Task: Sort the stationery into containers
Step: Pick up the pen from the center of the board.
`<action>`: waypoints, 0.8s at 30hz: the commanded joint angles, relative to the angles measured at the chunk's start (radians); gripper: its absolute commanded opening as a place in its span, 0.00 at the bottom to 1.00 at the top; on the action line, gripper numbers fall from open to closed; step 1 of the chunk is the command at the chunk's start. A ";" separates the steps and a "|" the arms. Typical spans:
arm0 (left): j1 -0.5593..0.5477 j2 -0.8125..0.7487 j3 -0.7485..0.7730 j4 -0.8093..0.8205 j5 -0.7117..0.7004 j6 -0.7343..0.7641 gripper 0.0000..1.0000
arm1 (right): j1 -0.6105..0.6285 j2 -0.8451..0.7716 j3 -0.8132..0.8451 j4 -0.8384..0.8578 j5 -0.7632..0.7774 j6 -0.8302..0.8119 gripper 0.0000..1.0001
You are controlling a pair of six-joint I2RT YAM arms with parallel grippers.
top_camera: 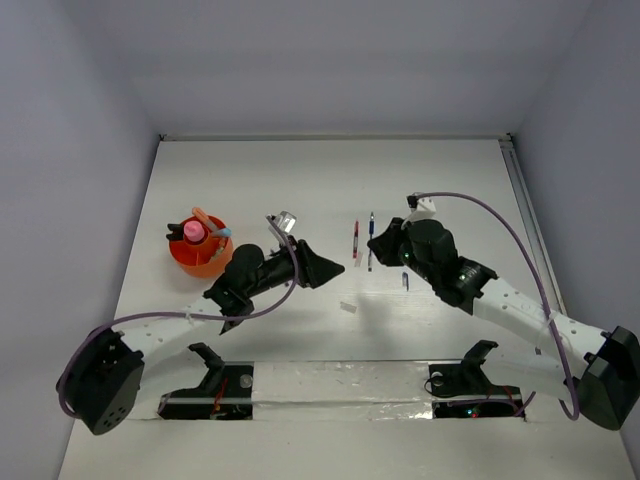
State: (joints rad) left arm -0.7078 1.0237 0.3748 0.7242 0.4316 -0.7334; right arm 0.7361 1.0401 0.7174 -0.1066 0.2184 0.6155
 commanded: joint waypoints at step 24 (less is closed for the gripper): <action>-0.065 0.220 0.096 0.313 -0.059 -0.011 0.29 | 0.048 0.029 -0.021 0.312 -0.290 0.070 0.00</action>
State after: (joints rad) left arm -0.7650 1.2400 0.4274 0.9482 0.3820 -0.7422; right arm 0.7742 1.0714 0.7120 0.1322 -0.0246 0.6590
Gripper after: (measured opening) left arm 0.299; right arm 0.131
